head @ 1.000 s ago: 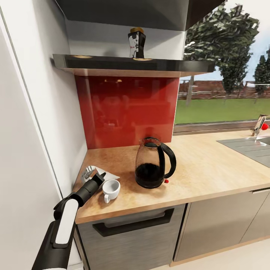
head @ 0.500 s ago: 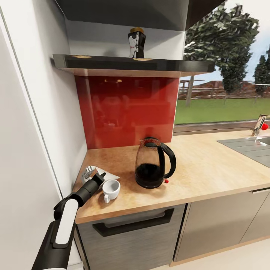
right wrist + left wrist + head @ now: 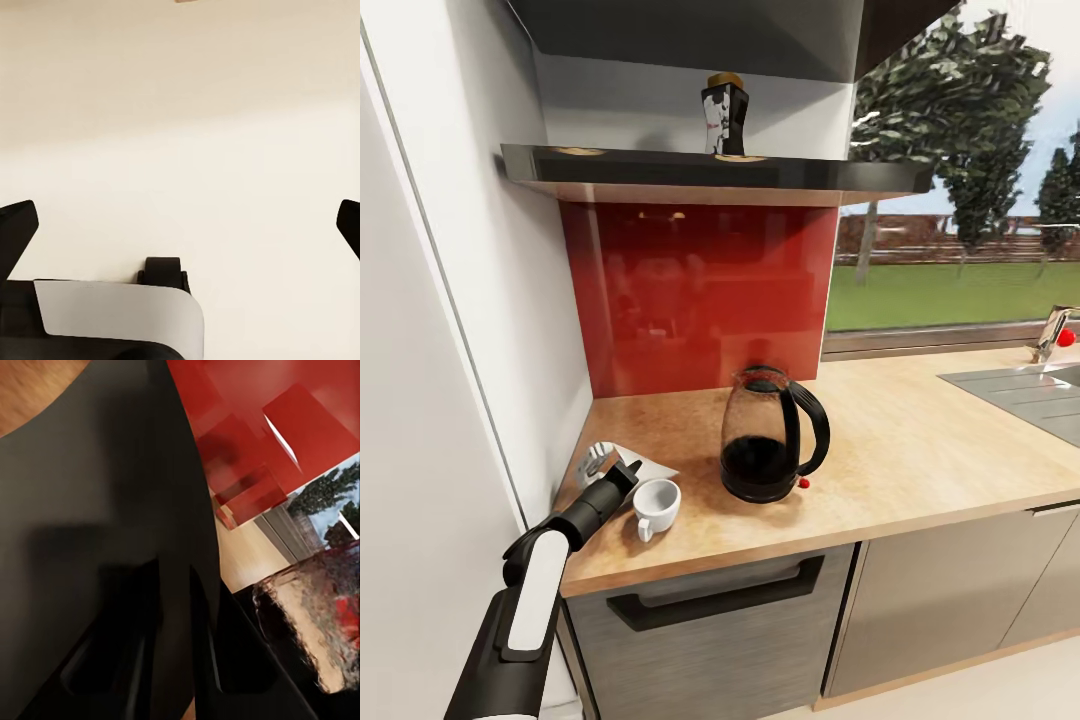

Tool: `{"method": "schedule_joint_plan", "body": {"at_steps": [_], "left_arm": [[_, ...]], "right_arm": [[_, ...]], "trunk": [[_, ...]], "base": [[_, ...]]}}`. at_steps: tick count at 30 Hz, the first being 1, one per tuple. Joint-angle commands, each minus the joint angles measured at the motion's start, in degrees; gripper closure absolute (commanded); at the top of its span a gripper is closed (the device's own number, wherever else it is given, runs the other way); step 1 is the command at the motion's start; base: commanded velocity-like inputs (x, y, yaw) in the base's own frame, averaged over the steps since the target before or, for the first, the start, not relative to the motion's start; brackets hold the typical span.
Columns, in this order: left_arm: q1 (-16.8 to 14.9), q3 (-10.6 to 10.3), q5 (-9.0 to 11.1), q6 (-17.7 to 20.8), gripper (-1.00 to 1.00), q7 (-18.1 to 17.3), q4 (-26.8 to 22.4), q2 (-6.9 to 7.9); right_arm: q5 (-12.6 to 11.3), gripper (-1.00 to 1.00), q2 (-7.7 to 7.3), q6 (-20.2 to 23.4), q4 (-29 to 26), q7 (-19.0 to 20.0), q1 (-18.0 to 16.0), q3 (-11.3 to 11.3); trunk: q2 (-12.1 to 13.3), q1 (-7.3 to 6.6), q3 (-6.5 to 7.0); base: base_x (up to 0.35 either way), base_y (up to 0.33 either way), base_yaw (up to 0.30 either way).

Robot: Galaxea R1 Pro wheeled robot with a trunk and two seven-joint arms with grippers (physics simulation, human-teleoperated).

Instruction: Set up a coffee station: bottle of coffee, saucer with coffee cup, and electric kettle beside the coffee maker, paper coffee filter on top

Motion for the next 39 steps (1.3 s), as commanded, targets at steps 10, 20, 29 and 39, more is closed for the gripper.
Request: {"method": "schedule_joint_plan", "body": {"at_steps": [10,20,29,39], "left_arm": [[-0.04,0.21,-0.48,0.42,1.00,-0.13,0.02,-0.07],[-0.04,0.20,-0.44,0.42,1.00,-0.13,-0.01,-0.07],[-0.04,0.17,-0.44,0.42,1.00,-0.13,-0.02,-0.07],[-0.04,0.19,-0.44,0.42,1.00,-0.13,-0.02,-0.07]], "right_arm": [[0.18,-1.00,-0.01,-0.17,0.04,-0.02,-0.03,0.00],[0.18,-1.00,-0.01,-0.17,0.04,-0.02,-0.03,0.00],[0.18,-1.00,-0.01,-0.17,0.04,-0.02,-0.03,0.00],[0.18,-1.00,-0.01,-0.17,0.04,-0.02,-0.03,0.00]], "trunk": [[-0.03,0.00,-0.07],[1.57,-0.88,0.65],[1.97,-1.10,0.83],[3.58,-1.98,1.55]], "base": [[0.000,0.000,0.000],[0.000,0.000,0.000],[0.000,0.000,0.000],[0.000,0.000,0.000]]}}
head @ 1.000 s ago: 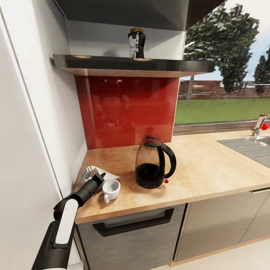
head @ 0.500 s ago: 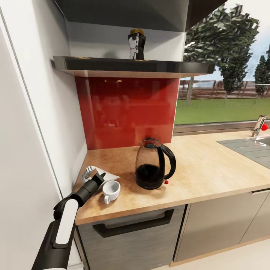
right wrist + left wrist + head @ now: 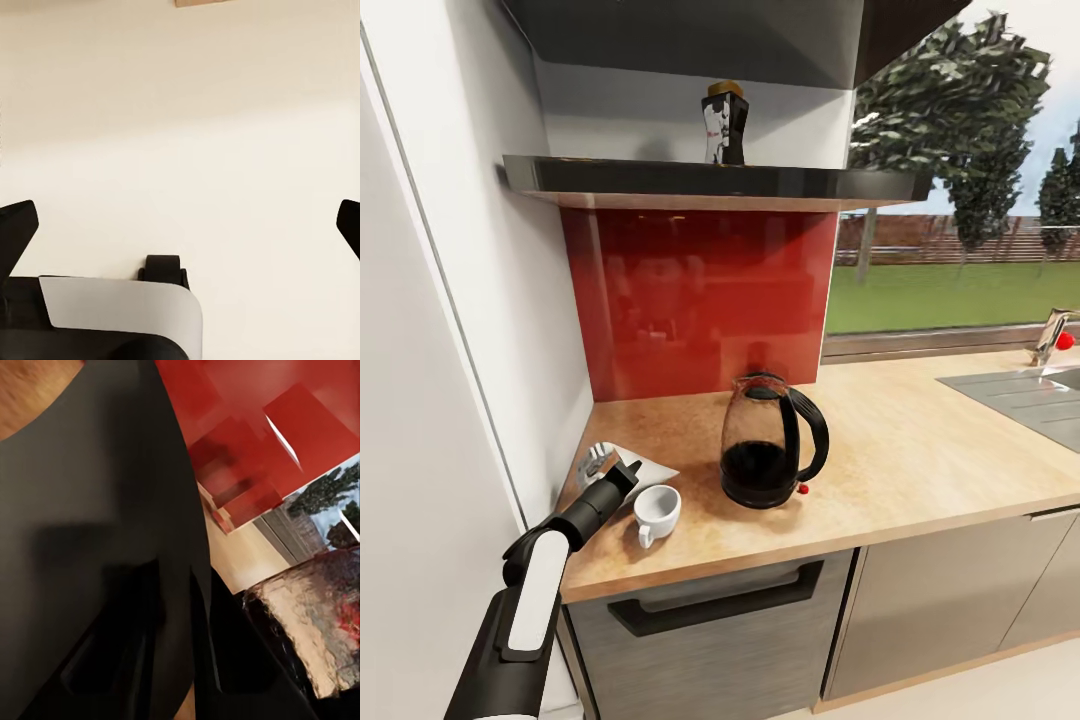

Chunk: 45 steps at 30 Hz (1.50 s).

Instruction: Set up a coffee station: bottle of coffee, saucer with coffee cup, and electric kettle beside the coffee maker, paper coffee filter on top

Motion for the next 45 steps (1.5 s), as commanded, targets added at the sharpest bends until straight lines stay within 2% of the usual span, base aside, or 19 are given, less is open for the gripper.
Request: {"method": "schedule_joint_plan", "body": {"at_steps": [1,45], "left_arm": [[-0.05,0.19,-0.07,0.43,1.00,-0.18,-0.03,-0.07],[-0.05,0.17,-0.05,0.43,1.00,-0.18,-0.07,-0.07]], "right_arm": [[0.18,-1.00,-0.01,-0.17,0.04,-0.02,-0.03,0.00],[0.18,-1.00,-0.01,-0.17,0.04,-0.02,-0.03,0.00]], "trunk": [[-0.03,0.00,-0.06],[17.21,-9.45,7.66]], "base": [[0.000,0.000,0.000],[0.000,0.000,0.000]]}}
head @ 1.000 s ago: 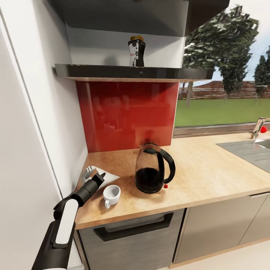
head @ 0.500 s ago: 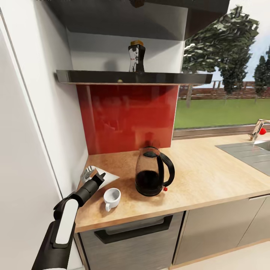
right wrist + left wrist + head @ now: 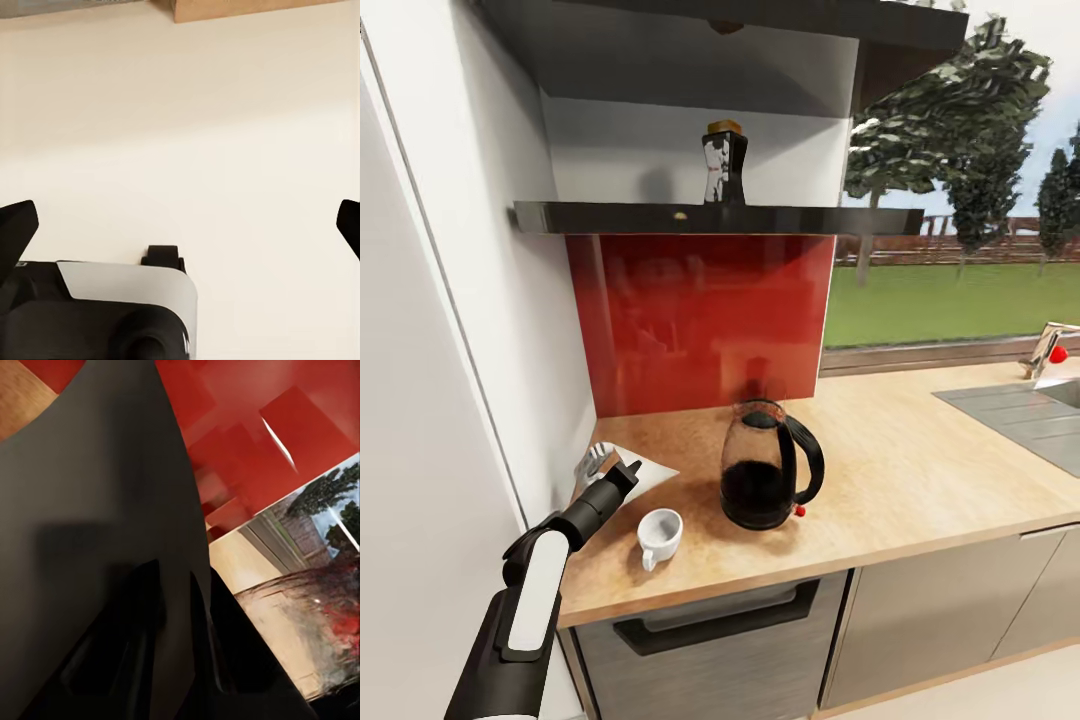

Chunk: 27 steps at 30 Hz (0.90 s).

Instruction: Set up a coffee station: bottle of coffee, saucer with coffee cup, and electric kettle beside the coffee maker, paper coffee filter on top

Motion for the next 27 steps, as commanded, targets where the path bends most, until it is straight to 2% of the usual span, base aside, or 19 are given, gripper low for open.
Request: {"method": "schedule_joint_plan", "body": {"at_steps": [1,3,10,18,27], "left_arm": [[-0.05,0.20,-0.05,0.43,1.00,-0.18,-0.06,-0.07],[-0.05,0.20,-0.05,0.43,1.00,-0.18,-0.07,-0.07],[-0.05,0.20,-0.04,0.43,1.00,-0.18,-0.14,-0.07],[-0.05,0.20,-0.04,0.43,1.00,-0.18,-0.16,-0.07],[-0.05,0.25,-0.04,0.43,1.00,-0.37,-0.38,-0.07]], "right_arm": [[0.18,-1.00,-0.01,-0.17,0.04,-0.02,-0.04,-0.01],[0.18,-1.00,-0.01,-0.17,0.04,-0.02,-0.04,-0.01],[0.18,-1.00,-0.01,-0.17,0.04,-0.02,-0.04,-0.01],[0.18,-1.00,-0.01,-0.17,0.04,-0.02,-0.04,-0.01],[0.18,-1.00,-0.01,-0.17,0.04,-0.02,-0.04,-0.01]], "trunk": [[0.37,-0.22,0.11],[1.17,-0.66,0.47],[1.17,-0.66,0.47],[4.38,-2.42,1.91],[4.38,-2.42,1.91]], "base": [[0.000,0.000,0.000],[0.000,0.000,0.000],[0.000,0.000,0.000],[0.000,0.000,0.000],[0.000,0.000,0.000]]}}
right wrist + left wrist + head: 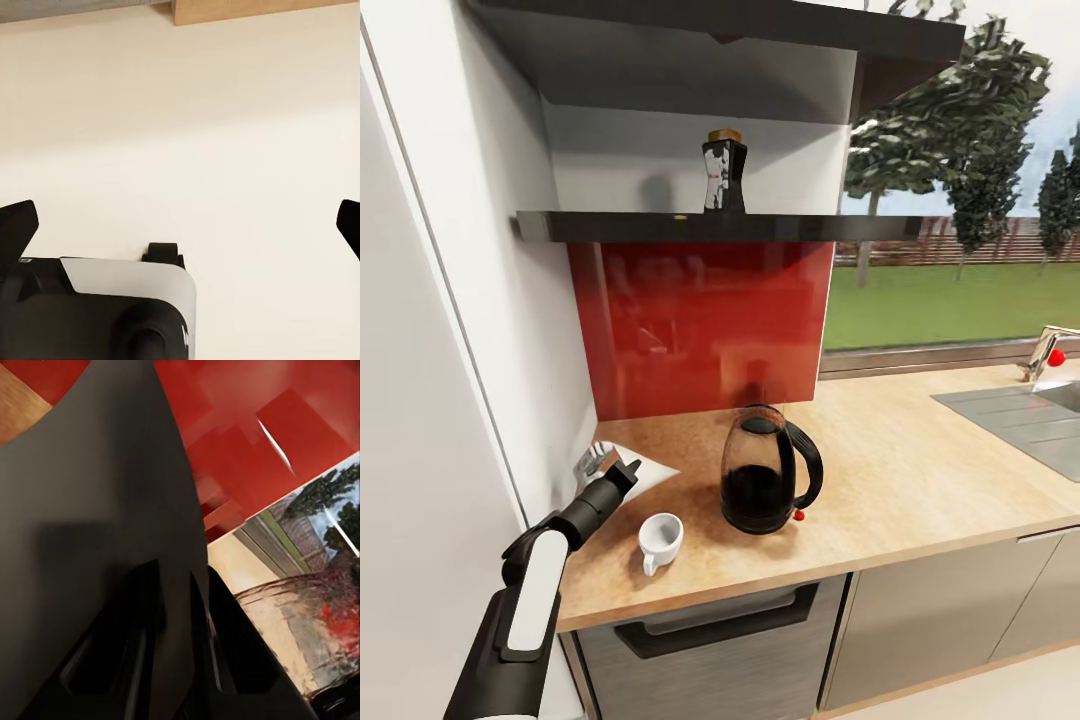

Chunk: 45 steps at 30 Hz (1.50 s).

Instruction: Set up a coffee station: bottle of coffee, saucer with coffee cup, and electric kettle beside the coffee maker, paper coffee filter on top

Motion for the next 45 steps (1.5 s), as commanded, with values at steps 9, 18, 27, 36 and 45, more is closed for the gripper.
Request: {"method": "schedule_joint_plan", "body": {"at_steps": [9,18,27,36,45], "left_arm": [[-0.06,0.63,-0.07,0.43,1.00,-5.68,-0.26,-0.07],[-0.06,0.81,-0.07,0.43,1.00,-8.39,-0.24,-0.07],[-0.06,1.08,-0.07,0.43,1.00,-12.13,-0.06,-0.07],[-0.06,1.11,-0.07,0.43,1.00,-12.50,0.00,-0.07],[-0.06,1.11,-0.07,0.43,1.00,-12.53,-0.01,-0.07]], "right_arm": [[0.18,-1.00,-0.01,-0.17,0.04,-0.02,-0.04,-0.01],[0.18,-1.00,-0.01,-0.17,0.04,-0.02,-0.04,-0.01],[0.18,-1.00,-0.01,-0.17,0.04,-0.02,-0.04,-0.01],[0.18,-1.00,-0.01,-0.17,0.04,-0.02,-0.04,-0.01],[0.18,-1.00,-0.01,-0.17,0.04,-0.02,-0.04,-0.01]], "trunk": [[-0.05,0.00,-0.07],[-0.05,0.00,-0.07],[-0.05,0.00,-0.07],[-0.05,0.00,-0.07],[-0.05,0.00,-0.07]], "base": [[0.000,0.000,0.000],[0.000,0.000,0.000],[0.000,0.000,0.000],[0.000,0.000,0.000],[0.000,0.000,0.000]]}}
